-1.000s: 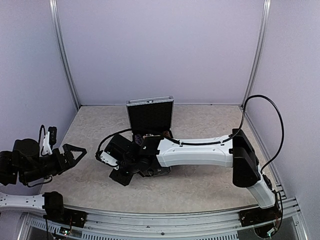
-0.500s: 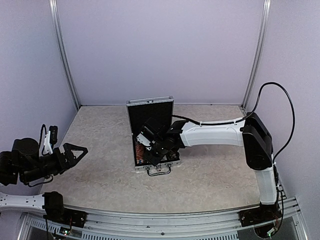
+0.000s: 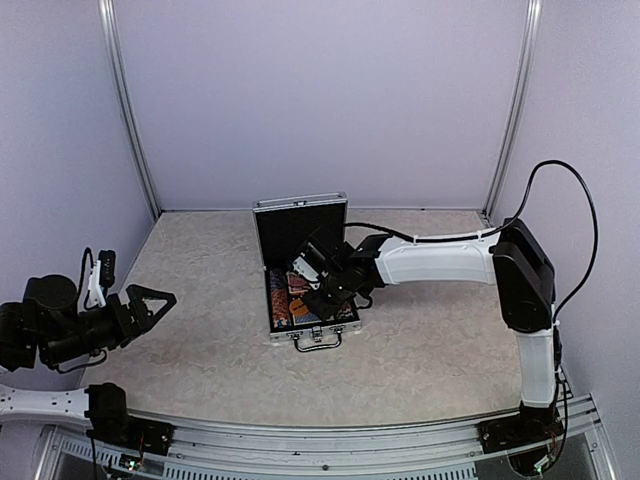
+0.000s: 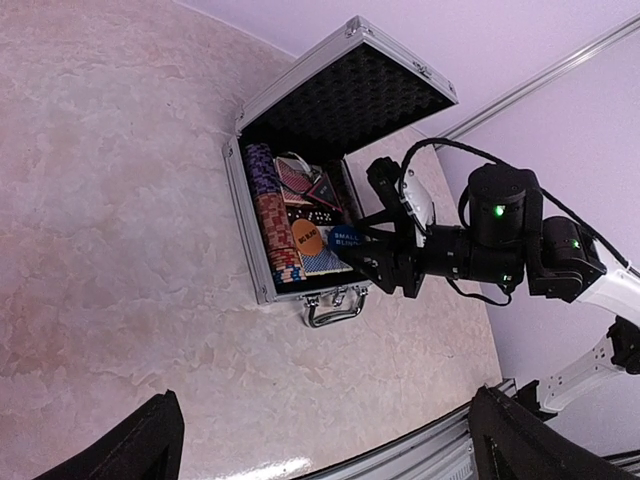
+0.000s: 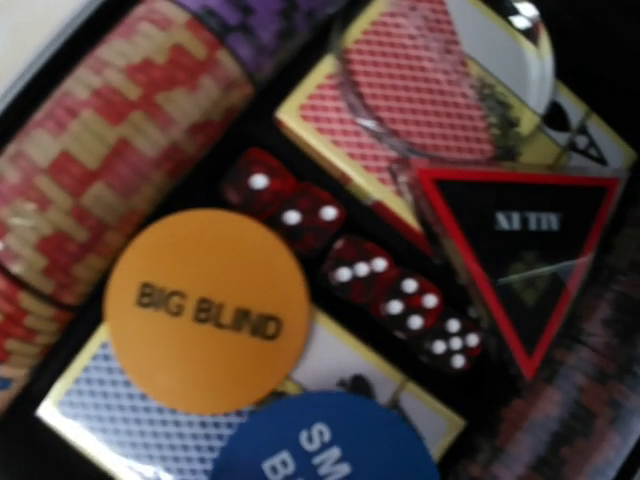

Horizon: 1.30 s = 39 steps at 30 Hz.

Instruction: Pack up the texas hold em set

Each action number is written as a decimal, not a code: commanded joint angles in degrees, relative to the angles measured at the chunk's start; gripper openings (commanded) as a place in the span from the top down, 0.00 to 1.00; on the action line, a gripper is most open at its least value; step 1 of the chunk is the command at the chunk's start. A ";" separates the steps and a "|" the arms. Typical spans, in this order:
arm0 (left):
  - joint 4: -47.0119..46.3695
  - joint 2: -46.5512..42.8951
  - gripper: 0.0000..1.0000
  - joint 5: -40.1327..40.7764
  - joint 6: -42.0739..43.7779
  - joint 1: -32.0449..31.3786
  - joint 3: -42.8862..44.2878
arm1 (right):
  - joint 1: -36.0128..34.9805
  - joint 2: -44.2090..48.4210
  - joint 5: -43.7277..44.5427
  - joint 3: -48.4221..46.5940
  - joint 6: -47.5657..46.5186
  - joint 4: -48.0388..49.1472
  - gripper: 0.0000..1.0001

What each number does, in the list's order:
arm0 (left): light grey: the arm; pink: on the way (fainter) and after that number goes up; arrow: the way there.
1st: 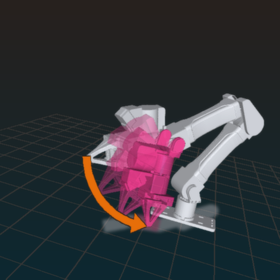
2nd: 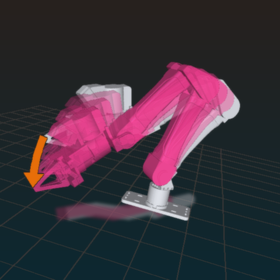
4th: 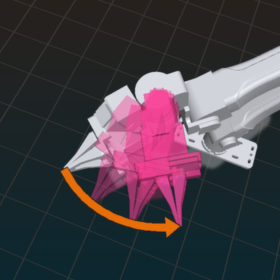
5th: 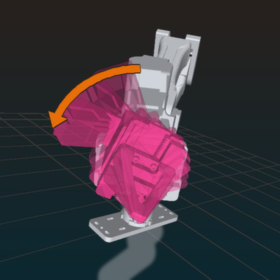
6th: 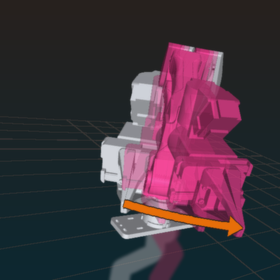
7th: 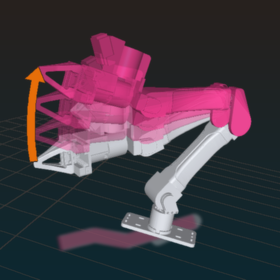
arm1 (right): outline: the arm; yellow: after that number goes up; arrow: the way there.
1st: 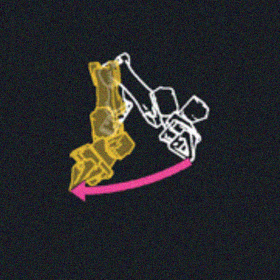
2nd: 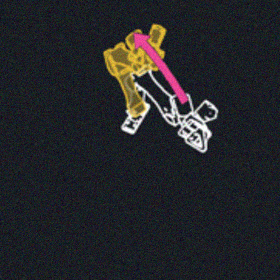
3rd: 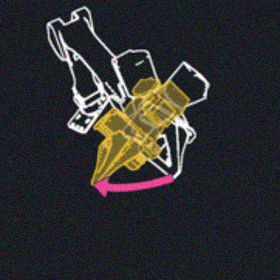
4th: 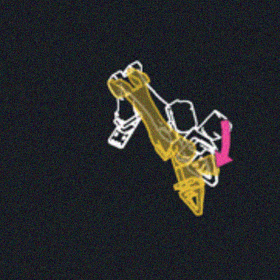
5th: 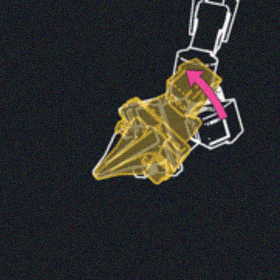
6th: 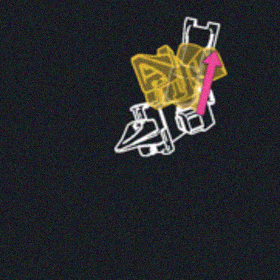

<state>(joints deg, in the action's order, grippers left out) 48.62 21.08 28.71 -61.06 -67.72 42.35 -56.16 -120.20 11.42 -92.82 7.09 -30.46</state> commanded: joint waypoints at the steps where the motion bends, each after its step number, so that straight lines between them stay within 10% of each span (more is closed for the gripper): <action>1: -1.37 -1.84 0.01 -0.23 1.18 -0.15 -0.51 | 1.02 0.47 1.17 0.95 1.09 1.09 0.45; 16: -4.63 -0.16 0.01 1.78 4.10 -0.11 0.77 | 1.86 4.46 -0.63 2.76 2.09 1.88 0.38; 24: -11.27 14.79 0.01 6.37 14.79 3.25 9.18 | 1.89 15.57 -0.99 8.82 4.20 3.61 0.25; 32: -32.45 30.24 0.01 -36.24 21.89 37.93 11.17 | 1.85 25.39 -0.61 18.52 7.49 5.91 0.21; 39: -36.55 50.83 0.01 -45.50 26.52 43.79 27.25 | 1.93 29.80 0.99 24.48 11.24 5.59 0.09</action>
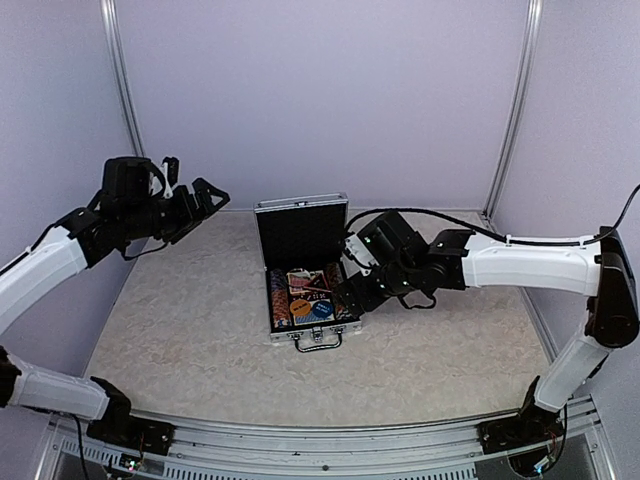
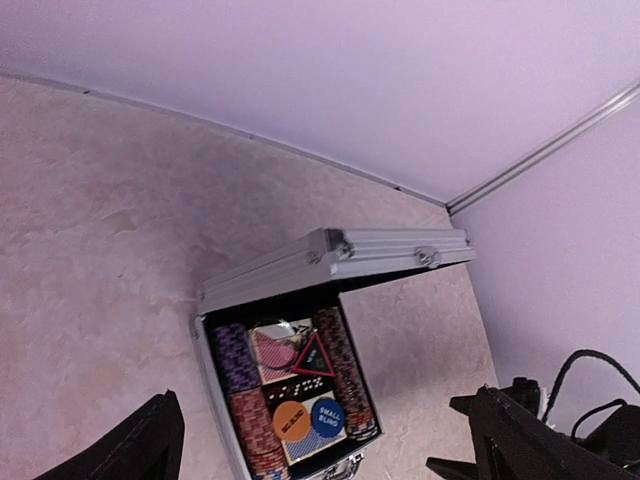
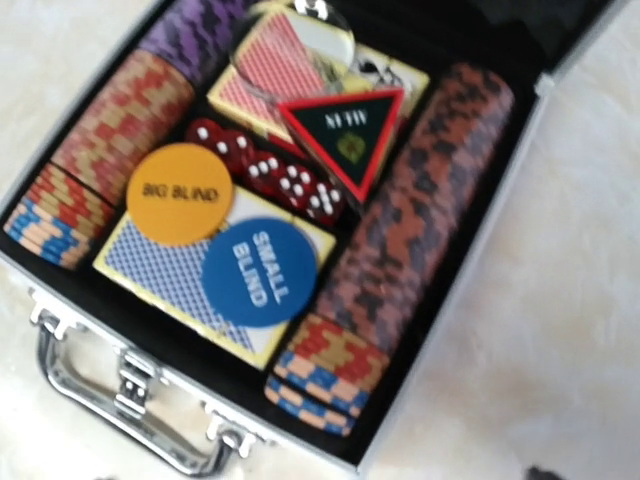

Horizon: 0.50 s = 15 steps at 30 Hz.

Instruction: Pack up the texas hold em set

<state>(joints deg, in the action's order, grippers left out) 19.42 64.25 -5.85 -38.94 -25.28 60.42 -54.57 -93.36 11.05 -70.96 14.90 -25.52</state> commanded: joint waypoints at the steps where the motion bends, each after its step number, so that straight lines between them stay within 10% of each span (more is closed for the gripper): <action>1: -7.56 10.67 0.01 -12.23 4.89 1.62 12.13 | 0.39 3.54 1.40 3.62 4.15 1.04 0.05; 9: -0.96 30.81 0.01 -18.17 9.73 2.77 32.84 | 0.34 8.43 -1.67 13.70 12.82 8.88 0.00; 15: -4.19 36.03 0.01 -22.94 10.81 2.80 32.64 | 0.34 11.51 -8.38 24.19 23.08 25.10 0.00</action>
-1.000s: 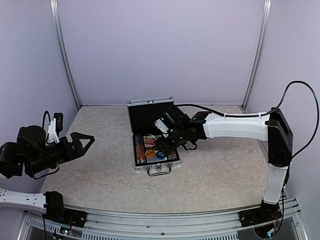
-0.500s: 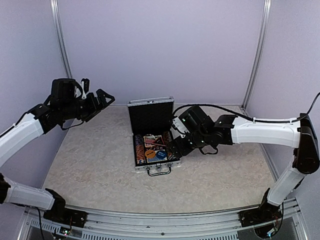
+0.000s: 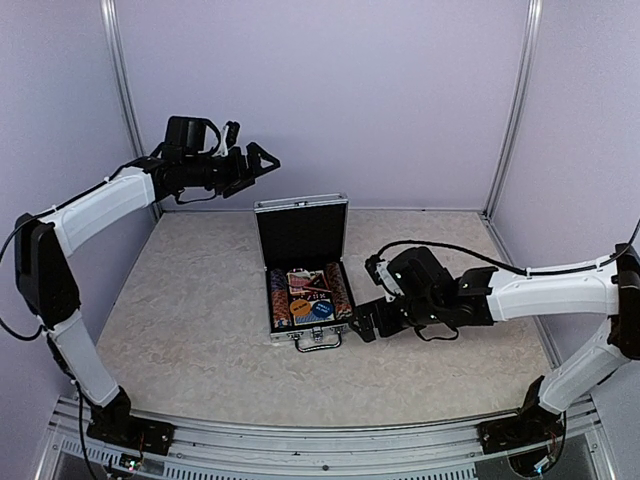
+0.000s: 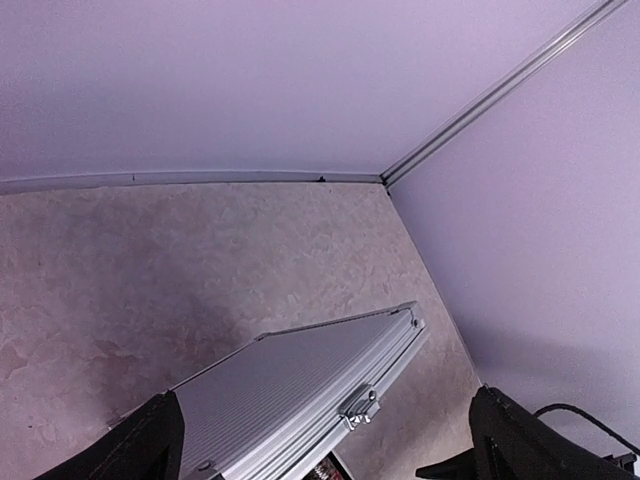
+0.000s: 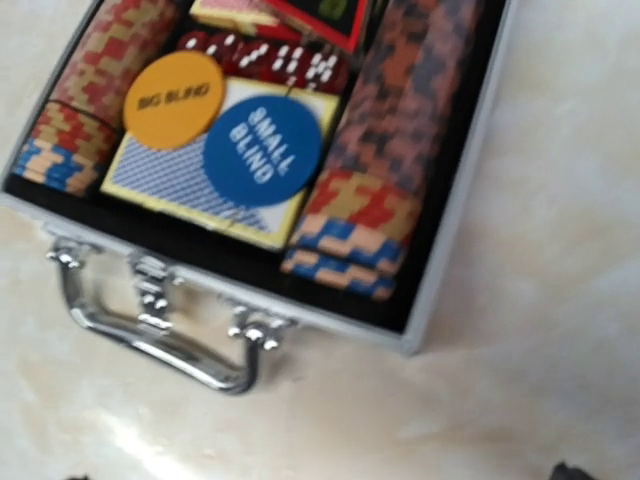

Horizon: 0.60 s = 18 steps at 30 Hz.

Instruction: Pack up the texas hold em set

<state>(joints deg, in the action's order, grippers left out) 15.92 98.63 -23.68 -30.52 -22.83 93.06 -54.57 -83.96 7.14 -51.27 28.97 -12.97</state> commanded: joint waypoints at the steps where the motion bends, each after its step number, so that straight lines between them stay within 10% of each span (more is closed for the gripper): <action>1: -1.44 1.92 0.02 -6.12 2.40 0.27 -0.38 | 0.34 2.23 -4.64 5.40 10.59 15.41 0.00; 11: -5.28 3.35 0.11 -11.64 3.58 -1.19 -4.96 | 0.51 -4.60 -7.05 6.18 19.75 28.81 0.03; 18: -7.12 1.97 0.11 -11.98 3.54 -2.60 -9.08 | 2.19 -12.26 -12.03 6.27 25.66 40.59 0.22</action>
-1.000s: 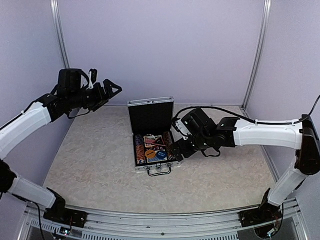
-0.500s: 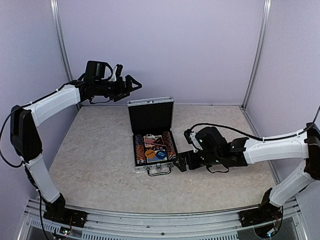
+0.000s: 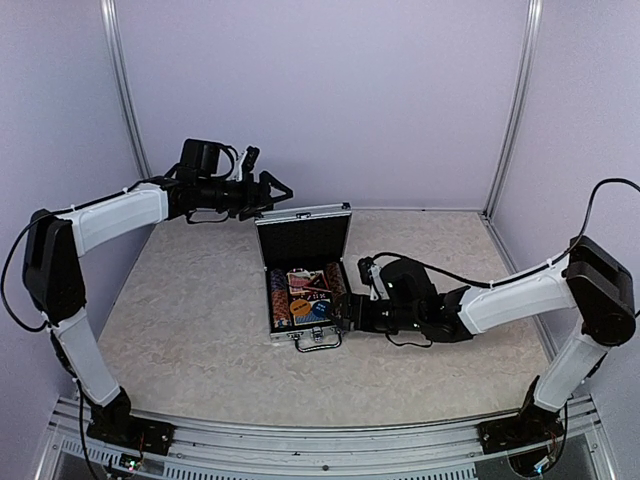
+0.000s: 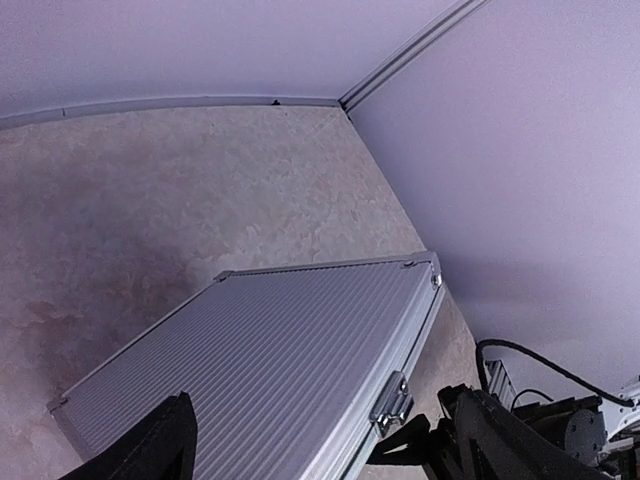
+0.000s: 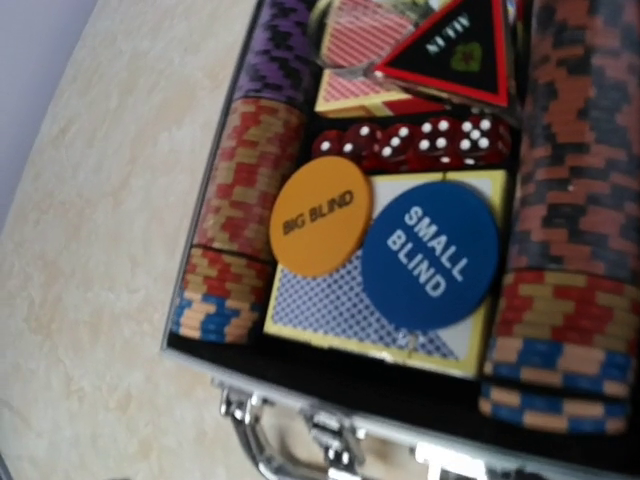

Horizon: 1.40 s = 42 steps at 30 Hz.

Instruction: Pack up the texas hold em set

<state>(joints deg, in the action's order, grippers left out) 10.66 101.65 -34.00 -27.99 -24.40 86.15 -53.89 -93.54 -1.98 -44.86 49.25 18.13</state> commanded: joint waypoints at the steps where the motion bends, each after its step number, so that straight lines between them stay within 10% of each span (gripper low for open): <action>1: -2.13 -1.15 0.11 -1.57 1.01 -1.20 -2.85 | 1.77 -3.15 -3.15 0.39 6.27 11.47 0.25; 9: -4.76 -3.43 0.11 -1.64 0.34 -2.79 -8.16 | 3.66 -7.51 -3.39 -1.35 10.83 15.28 0.64; 21: -10.20 -9.86 0.08 1.38 -1.22 -5.73 -22.22 | 4.17 -9.93 -7.43 4.36 15.00 23.85 0.58; 29: -13.02 -11.93 0.05 3.98 -2.13 -9.31 -26.53 | -2.06 1.03 4.05 4.97 9.74 5.94 0.46; 42: -20.10 -7.75 0.06 3.50 -6.42 -15.10 -29.12 | -8.60 -4.91 2.85 -1.90 -0.41 2.75 0.38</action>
<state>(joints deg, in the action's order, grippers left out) -5.87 92.92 -30.15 -32.93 -39.16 58.50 -61.54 -96.57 2.52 -46.17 53.39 20.84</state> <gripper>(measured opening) 0.933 0.606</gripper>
